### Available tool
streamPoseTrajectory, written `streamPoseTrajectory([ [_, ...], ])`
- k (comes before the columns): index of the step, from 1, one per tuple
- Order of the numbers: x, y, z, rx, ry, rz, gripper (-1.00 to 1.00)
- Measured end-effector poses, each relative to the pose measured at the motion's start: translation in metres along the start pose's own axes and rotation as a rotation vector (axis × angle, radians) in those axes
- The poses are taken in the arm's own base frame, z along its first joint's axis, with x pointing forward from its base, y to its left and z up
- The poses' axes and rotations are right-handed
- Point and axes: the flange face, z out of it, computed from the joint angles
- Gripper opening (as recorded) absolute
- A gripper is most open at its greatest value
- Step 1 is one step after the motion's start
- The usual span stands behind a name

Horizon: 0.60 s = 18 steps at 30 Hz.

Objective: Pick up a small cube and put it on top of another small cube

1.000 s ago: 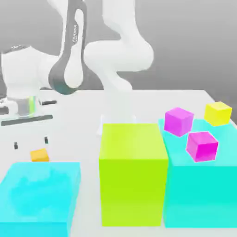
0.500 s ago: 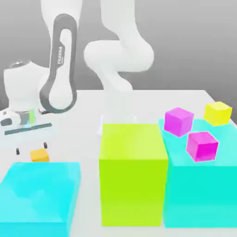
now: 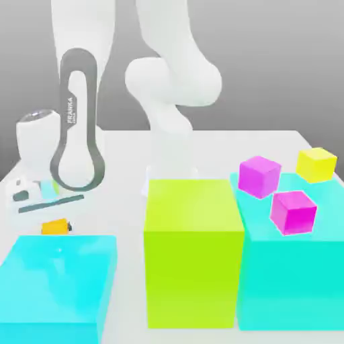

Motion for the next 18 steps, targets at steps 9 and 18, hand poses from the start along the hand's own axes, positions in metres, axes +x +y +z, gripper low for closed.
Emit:
streamPoseTrajectory([
  [9, 0.009, 0.01, -0.033, -0.016, 0.014, -0.007, -1.0],
  [18, 0.008, 0.01, -0.059, -0.013, 0.012, 0.0, -1.0],
])
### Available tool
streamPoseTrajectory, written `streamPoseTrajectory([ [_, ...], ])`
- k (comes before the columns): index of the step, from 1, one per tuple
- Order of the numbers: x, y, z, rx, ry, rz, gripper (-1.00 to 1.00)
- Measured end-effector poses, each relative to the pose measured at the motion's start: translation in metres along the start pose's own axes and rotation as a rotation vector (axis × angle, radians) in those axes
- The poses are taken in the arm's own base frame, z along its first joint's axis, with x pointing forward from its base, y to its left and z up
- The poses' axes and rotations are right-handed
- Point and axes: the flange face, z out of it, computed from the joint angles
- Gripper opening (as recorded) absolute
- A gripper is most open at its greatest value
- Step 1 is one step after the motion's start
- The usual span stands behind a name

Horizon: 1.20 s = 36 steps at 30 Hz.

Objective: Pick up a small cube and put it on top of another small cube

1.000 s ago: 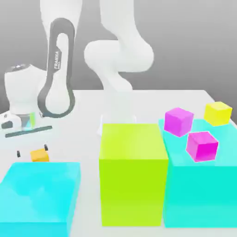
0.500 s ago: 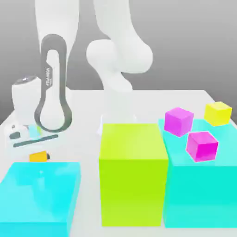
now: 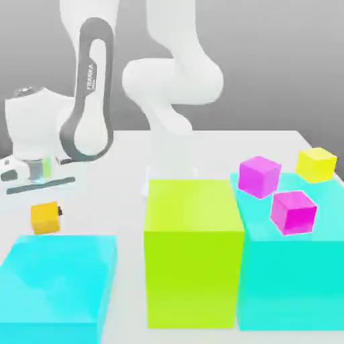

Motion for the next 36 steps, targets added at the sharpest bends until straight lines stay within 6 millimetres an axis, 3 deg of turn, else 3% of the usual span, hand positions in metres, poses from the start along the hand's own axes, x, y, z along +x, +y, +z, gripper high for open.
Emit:
streamPoseTrajectory([
  [7, -0.007, -0.008, -0.009, 0.012, -0.011, 0.002, -1.0],
  [9, 0.012, -0.024, -0.02, 0.018, -0.001, -0.092, -1.0],
  [12, 0.048, -0.064, -0.045, 0.038, 0.014, -0.321, -1.0],
  [16, 0.087, -0.134, -0.091, 0.045, 0.036, -0.664, -1.0],
  [21, 0.098, -0.233, -0.152, 0.031, 0.053, -1.1, -1.0],
  [24, 0.085, -0.292, -0.191, 0.01, 0.059, -1.361, -1.0],
  [27, 0.059, -0.346, -0.226, -0.01, 0.059, -1.623, -1.0],
  [33, -0.024, -0.433, -0.278, -0.022, 0.034, -2.145, -1.0],
  [34, -0.038, -0.443, -0.281, -0.013, 0.025, -2.216, -1.0],
  [36, -0.049, -0.451, -0.264, 0.009, 0.01, -2.273, -1.0],
])
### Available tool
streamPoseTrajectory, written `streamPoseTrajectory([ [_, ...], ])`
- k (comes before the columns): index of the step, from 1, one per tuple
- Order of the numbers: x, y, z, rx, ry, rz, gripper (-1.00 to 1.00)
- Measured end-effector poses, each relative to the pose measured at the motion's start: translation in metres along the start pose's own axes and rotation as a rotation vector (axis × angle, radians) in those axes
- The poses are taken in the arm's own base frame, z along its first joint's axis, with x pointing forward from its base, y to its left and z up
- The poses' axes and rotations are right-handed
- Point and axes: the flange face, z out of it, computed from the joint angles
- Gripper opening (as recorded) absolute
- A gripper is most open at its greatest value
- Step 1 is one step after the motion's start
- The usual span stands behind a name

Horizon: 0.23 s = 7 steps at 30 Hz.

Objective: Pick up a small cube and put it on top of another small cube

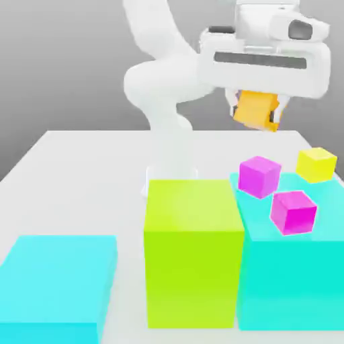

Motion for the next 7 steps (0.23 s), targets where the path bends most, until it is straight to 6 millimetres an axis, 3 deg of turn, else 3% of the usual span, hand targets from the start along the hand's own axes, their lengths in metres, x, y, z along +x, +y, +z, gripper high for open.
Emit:
streamPoseTrajectory([
  [3, 0.004, -0.001, 0.04, 0.005, 0.003, -0.017, -1.0],
  [4, 0.004, -0.002, 0.049, 0.006, 0.004, -0.018, 1.0],
  [7, 0.004, -0.002, 0.049, 0.006, 0.004, -0.018, 1.0],
])
